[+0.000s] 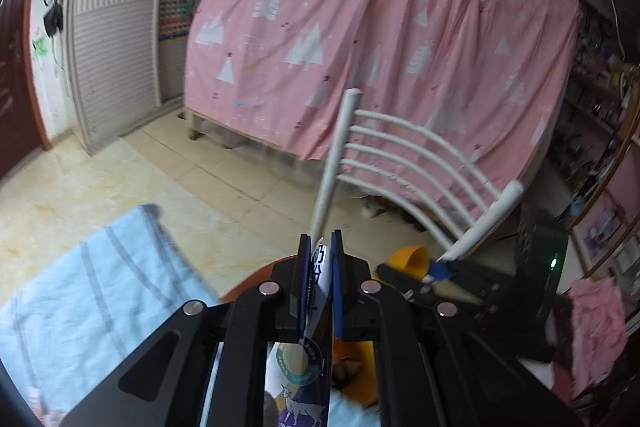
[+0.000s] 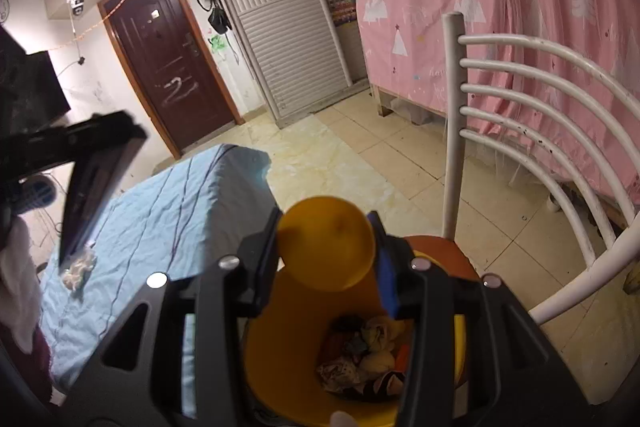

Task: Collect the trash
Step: 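Carry the toothpaste box and orange cup over the yellow bin, then open both tools to drop the box and cup into the yellow bin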

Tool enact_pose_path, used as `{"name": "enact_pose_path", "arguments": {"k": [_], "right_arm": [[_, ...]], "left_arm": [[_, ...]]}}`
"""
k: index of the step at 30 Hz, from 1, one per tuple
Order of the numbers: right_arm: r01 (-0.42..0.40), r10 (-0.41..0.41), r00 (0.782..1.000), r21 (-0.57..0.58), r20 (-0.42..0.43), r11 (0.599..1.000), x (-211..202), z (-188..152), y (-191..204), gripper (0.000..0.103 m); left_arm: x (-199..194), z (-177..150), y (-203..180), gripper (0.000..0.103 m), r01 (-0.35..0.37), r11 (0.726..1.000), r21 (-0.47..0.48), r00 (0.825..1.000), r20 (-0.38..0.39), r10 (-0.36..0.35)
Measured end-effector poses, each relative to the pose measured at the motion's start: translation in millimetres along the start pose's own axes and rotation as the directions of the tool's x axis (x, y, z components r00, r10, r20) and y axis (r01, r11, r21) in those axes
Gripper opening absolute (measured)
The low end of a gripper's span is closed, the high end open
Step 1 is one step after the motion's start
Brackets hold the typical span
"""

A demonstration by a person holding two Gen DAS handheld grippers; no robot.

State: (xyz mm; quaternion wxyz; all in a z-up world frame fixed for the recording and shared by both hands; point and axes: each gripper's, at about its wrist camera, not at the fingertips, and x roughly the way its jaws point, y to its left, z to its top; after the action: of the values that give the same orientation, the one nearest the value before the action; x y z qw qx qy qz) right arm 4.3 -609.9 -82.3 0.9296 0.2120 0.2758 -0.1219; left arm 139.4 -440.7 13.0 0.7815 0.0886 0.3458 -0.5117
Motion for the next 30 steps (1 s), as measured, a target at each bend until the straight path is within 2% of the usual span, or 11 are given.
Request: {"name": "enact_pose_path", "arguments": {"k": [9, 10, 12, 14, 16, 20, 21, 22, 23, 30], "right_arm": [[-0.017, 0.017, 1.000, 0.034, -0.007, 0.999, 0, 0, -19, 0.040], [-0.018, 0.019, 1.000, 0.036, -0.010, 0.999, 0, 0, -17, 0.040], [-0.021, 0.022, 1.000, 0.039, -0.012, 0.999, 0, -1, -18, 0.040], [-0.025, 0.026, 1.000, 0.040, -0.018, 0.999, 1, -3, -18, 0.040], [-0.030, 0.031, 0.999, 0.041, -0.026, 0.999, 4, -5, -17, 0.040], [-0.038, 0.040, 0.998, 0.037, -0.045, 0.999, 9, -6, -14, 0.042], [-0.042, 0.043, 0.998, 0.037, -0.049, 0.998, 10, -7, -13, 0.046], [-0.047, 0.049, 0.997, 0.036, -0.051, 0.998, 11, -7, -12, 0.061], [-0.051, 0.052, 0.997, 0.032, -0.052, 0.998, 11, -7, -12, 0.068], [-0.057, 0.057, 0.997, 0.008, -0.057, 0.998, 14, -9, -1, 0.069]], "left_arm": [[53, 4, -20, 0.000, 0.058, 0.997, -0.055, 0.998, -0.010, -0.059], [58, 3, -19, 0.003, 0.055, 0.996, -0.065, 0.998, -0.018, -0.056], [68, 2, -18, 0.018, 0.049, 0.995, -0.090, 0.998, -0.041, -0.053], [75, 2, -14, 0.052, 0.038, 0.993, -0.113, 0.997, -0.063, -0.045], [76, 1, -9, 0.061, 0.023, 0.990, -0.142, 0.997, -0.064, -0.033], [72, -2, 2, 0.063, -0.013, 0.985, -0.173, 0.998, -0.067, 0.001], [68, -3, 4, 0.063, -0.018, 0.984, -0.177, 0.998, -0.063, 0.007], [66, -3, 6, 0.064, -0.022, 0.983, -0.183, 0.998, -0.060, 0.011], [62, -3, 8, 0.064, -0.024, 0.981, -0.190, 0.998, -0.056, 0.013], [29, -6, 16, 0.065, -0.054, 0.979, -0.196, 0.998, -0.024, 0.051]]}}
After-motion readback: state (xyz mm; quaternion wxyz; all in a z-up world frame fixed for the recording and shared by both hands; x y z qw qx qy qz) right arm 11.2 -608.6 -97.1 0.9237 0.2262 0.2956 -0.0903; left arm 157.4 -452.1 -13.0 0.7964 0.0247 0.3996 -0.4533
